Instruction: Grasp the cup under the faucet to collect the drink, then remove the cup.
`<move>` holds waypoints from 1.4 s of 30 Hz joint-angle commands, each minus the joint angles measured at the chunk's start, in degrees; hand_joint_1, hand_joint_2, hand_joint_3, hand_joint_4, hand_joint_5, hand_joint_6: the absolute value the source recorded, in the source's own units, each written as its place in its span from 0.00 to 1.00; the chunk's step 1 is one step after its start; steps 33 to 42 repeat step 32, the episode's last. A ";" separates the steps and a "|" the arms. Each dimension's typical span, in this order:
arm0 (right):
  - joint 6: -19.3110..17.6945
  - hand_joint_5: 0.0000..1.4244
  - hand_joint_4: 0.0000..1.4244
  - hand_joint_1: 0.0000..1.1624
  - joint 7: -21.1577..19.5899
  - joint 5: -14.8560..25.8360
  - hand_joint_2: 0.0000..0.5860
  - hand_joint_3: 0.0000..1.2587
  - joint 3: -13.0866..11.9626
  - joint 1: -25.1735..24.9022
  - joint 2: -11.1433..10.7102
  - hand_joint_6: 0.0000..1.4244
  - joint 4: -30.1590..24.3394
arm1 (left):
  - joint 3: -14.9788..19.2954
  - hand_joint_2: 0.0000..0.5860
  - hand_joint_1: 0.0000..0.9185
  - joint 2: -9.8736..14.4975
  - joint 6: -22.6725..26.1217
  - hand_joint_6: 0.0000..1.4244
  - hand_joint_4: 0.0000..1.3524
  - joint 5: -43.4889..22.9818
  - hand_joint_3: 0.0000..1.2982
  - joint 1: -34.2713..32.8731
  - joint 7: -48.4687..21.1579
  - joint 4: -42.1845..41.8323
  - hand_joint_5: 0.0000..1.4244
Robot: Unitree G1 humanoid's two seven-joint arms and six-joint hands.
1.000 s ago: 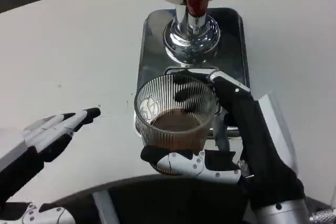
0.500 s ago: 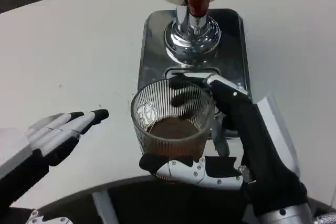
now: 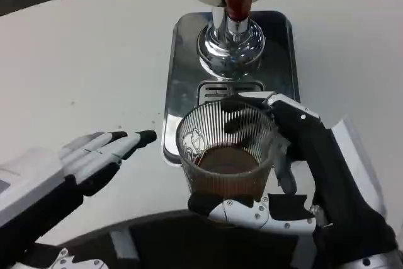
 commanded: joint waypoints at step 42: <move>-4.41 0.92 0.80 0.96 4.21 4.87 0.23 0.75 -4.63 1.63 -2.42 0.98 -2.44 | -2.90 0.13 0.00 0.25 5.23 0.00 0.00 3.23 0.00 -1.21 0.00 -4.44 0.00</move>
